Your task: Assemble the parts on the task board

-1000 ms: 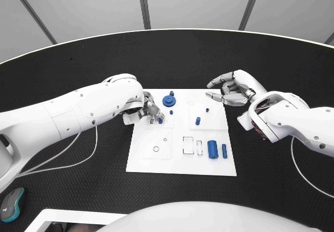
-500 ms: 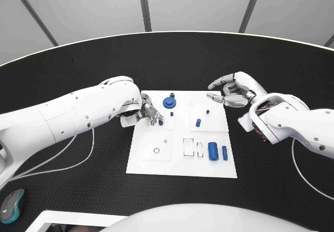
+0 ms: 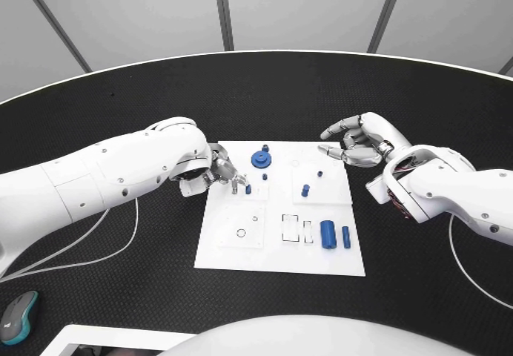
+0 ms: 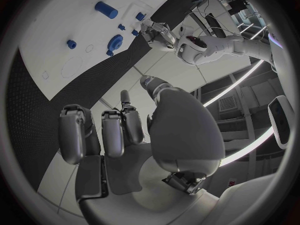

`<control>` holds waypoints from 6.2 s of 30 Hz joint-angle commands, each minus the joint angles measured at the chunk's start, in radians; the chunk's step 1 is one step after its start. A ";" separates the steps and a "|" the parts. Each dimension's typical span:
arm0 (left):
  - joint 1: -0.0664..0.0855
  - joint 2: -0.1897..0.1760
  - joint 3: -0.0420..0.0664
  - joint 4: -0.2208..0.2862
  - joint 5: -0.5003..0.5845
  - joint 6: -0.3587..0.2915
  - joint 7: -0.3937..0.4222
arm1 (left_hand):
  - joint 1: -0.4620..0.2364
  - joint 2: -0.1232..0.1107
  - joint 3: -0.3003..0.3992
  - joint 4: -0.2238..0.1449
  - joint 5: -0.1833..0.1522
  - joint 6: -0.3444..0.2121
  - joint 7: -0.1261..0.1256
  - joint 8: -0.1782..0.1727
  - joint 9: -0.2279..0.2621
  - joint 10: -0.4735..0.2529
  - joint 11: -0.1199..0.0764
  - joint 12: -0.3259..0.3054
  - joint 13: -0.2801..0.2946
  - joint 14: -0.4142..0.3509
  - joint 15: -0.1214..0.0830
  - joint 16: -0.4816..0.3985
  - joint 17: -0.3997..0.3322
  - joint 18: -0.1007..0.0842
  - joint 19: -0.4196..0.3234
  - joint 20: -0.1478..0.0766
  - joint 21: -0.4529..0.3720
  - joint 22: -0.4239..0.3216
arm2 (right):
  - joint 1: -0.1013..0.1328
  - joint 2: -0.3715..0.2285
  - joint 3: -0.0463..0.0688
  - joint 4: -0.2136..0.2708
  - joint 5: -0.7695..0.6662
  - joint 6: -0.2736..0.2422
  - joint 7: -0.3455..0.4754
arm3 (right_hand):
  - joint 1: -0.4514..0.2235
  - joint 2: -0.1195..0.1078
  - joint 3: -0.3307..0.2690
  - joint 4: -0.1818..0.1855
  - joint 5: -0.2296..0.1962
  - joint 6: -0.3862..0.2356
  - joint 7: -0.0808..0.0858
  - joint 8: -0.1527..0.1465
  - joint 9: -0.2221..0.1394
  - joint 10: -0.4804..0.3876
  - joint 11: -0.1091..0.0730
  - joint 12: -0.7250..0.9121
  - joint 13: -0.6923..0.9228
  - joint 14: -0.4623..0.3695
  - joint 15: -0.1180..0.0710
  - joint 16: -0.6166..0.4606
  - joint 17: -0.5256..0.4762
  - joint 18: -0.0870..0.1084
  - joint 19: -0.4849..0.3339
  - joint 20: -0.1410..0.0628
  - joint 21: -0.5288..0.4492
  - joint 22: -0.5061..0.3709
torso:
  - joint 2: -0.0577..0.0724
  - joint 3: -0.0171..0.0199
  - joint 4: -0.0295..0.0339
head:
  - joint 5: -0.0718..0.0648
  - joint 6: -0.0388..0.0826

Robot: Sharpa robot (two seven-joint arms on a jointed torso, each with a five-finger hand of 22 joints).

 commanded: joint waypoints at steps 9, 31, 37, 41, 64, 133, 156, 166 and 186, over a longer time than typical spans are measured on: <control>0.022 -0.038 0.067 -0.008 0.050 -0.031 0.021 | 0.040 -0.002 -0.021 0.005 0.000 -0.062 0.031 -0.061 -0.019 -0.075 0.026 -0.054 -0.073 0.088 0.022 0.003 0.213 -0.001 -0.016 0.011 -0.026 -0.036 | 0.000 0.001 0.000 -0.007 0.000 0.001 0.000 | -0.008 0.003 0.000 0.004 0.001 -0.003 0.000 0.001 0.000 -0.004 -0.003 -0.003 0.114 0.086 -0.008 -0.003 0.193 0.011 0.050 -0.010 -0.003 0.164 | 0.000 0.0013 -0.0019 | 0.002 0.017; 0.062 0.068 0.083 -0.258 -0.047 0.058 0.060 | 0.059 -0.001 -0.041 0.007 -0.004 -0.075 0.059 -0.135 -0.074 -0.152 0.051 -0.115 -0.152 0.084 0.045 -0.004 0.201 0.009 -0.043 0.031 -0.058 -0.088 | 0.000 0.004 0.000 -0.005 0.000 0.003 -0.003 | -0.009 0.004 0.000 0.006 0.001 -0.003 0.000 0.002 0.000 -0.004 -0.003 -0.003 0.114 0.086 -0.008 -0.002 0.193 0.011 0.051 -0.010 -0.002 0.165 | 0.008 0.0019 -0.0036 | 0.016 0.044; 0.059 0.092 0.082 -0.301 -0.073 0.080 0.085 | 0.056 -0.009 -0.059 0.007 -0.023 -0.073 0.066 -0.153 -0.091 -0.167 0.058 -0.125 -0.167 0.081 0.052 -0.008 0.194 0.013 -0.052 0.037 -0.069 -0.105 | 0.000 0.006 0.000 -0.004 0.000 0.003 -0.003 | -0.008 0.004 0.000 0.006 0.002 -0.003 -0.001 0.002 0.000 -0.004 -0.003 -0.004 0.114 0.086 -0.008 -0.003 0.193 0.011 0.050 -0.010 -0.003 0.164 | 0.008 -0.0003 -0.0029 | 0.018 0.044; 0.056 0.108 0.079 -0.325 -0.078 0.080 0.101 | 0.055 -0.007 -0.060 0.008 -0.025 -0.072 0.066 -0.155 -0.092 -0.166 0.058 -0.124 -0.165 0.081 0.052 -0.007 0.195 0.013 -0.052 0.038 -0.068 -0.104 | 0.000 0.009 0.000 -0.005 0.000 0.003 -0.002 | -0.008 0.004 0.000 0.006 0.002 -0.003 -0.001 0.002 0.000 -0.004 -0.003 -0.004 0.114 0.086 -0.008 -0.003 0.193 0.011 0.050 -0.010 -0.003 0.164 | 0.008 0.0015 -0.0037 | 0.022 0.044; 0.040 0.149 0.056 -0.385 -0.113 0.107 0.118 | 0.034 0.011 -0.110 0.009 -0.140 -0.058 0.066 -0.172 -0.115 -0.164 0.060 -0.113 -0.161 0.082 0.055 -0.006 0.197 0.012 -0.049 0.042 -0.066 -0.096 | 0.000 0.013 0.000 -0.007 0.000 0.005 -0.002 | -0.008 0.004 0.000 0.006 0.002 -0.003 -0.001 0.002 0.000 -0.004 -0.003 -0.004 0.114 0.086 -0.008 -0.003 0.193 0.011 0.050 -0.010 -0.003 0.164 | 0.007 0.0006 -0.0032 | 0.020 0.037; 0.026 0.176 0.048 -0.406 -0.117 0.156 0.127 | 0.117 0.067 -0.090 0.004 -0.138 -0.028 0.057 -0.183 -0.141 -0.140 0.050 -0.098 -0.152 0.087 0.047 0.002 0.210 0.004 -0.031 0.038 -0.044 -0.056 | 0.000 0.014 0.000 -0.001 0.000 0.005 -0.002 | -0.006 0.006 -0.002 0.008 0.004 -0.003 -0.001 0.004 0.000 0.000 -0.004 0.000 0.117 0.086 -0.009 -0.002 0.194 0.010 0.051 -0.010 -0.001 0.166 | 0.007 0.0008 -0.0021 | 0.013 0.026; 0.024 0.182 0.048 -0.415 -0.115 0.157 0.127 | 0.127 0.071 -0.085 0.002 -0.138 -0.026 0.056 -0.184 -0.143 -0.137 0.049 -0.096 -0.149 0.087 0.046 0.002 0.210 0.004 -0.030 0.038 -0.042 -0.054 | 0.000 0.014 0.000 0.001 0.000 0.004 -0.002 | -0.005 0.007 -0.001 0.009 0.005 -0.002 -0.002 0.004 0.000 0.000 -0.004 0.001 0.118 0.086 -0.009 -0.002 0.194 0.011 0.051 -0.010 -0.002 0.166 | 0.007 0.0008 -0.0025 | 0.011 0.020; 0.022 0.184 0.046 -0.416 -0.113 0.164 0.126 | 0.129 0.071 -0.085 0.002 -0.139 -0.025 0.055 -0.184 -0.144 -0.135 0.049 -0.094 -0.147 0.087 0.046 0.002 0.210 0.003 -0.029 0.038 -0.041 -0.052 | 0.000 0.015 0.000 0.000 0.000 0.004 -0.002 | -0.005 0.007 -0.001 0.009 0.005 -0.002 -0.002 0.004 0.000 0.000 -0.004 0.001 0.118 0.086 -0.009 -0.002 0.194 0.011 0.051 -0.010 -0.002 0.166 | 0.007 0.0008 -0.0028 | 0.010 0.017; 0.021 0.185 0.043 -0.417 -0.106 0.161 0.130 | 0.254 0.115 0.026 -0.047 -0.135 -0.029 0.048 -0.188 -0.153 -0.139 0.041 -0.104 -0.158 0.087 0.037 0.002 0.210 0.004 -0.030 0.031 -0.041 -0.050 | 0.000 0.017 0.000 -0.002 0.000 0.006 -0.001 | -0.005 0.007 -0.001 0.009 0.005 -0.002 -0.002 0.004 0.000 0.000 -0.004 0.001 0.118 0.086 -0.009 -0.002 0.194 0.011 0.051 -0.010 -0.002 0.166 | 0.007 0.0010 -0.0025 | 0.009 0.016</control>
